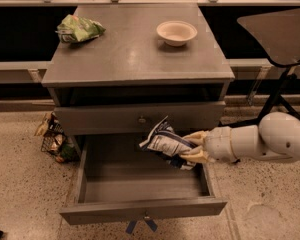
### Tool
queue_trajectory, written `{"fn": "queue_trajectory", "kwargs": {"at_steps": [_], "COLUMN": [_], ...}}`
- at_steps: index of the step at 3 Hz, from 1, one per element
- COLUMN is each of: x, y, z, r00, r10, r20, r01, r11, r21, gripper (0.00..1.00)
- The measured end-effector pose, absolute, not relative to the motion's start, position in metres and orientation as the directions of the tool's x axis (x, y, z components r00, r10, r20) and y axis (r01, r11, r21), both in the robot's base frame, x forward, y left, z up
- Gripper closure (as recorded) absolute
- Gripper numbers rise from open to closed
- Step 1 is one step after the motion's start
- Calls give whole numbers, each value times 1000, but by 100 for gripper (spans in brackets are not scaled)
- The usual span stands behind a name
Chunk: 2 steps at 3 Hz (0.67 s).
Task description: Pick blue chip bag from middle drawer and place on counter
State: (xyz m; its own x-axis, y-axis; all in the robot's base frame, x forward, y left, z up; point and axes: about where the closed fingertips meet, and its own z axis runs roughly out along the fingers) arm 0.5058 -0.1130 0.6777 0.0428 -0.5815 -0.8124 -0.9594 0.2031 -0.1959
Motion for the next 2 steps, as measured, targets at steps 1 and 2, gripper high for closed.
{"fn": "queue_trajectory", "kwargs": {"at_steps": [1,2], "x": [502,504], "y": [-134,-154], "z": [754,830], "r00": [116,163], "r10": [-500,-440], "r20": [-858,-883], "r01": [-954,-943], "r11": [185,194], "r21": [-236,-270], "gripper": [100,100]}}
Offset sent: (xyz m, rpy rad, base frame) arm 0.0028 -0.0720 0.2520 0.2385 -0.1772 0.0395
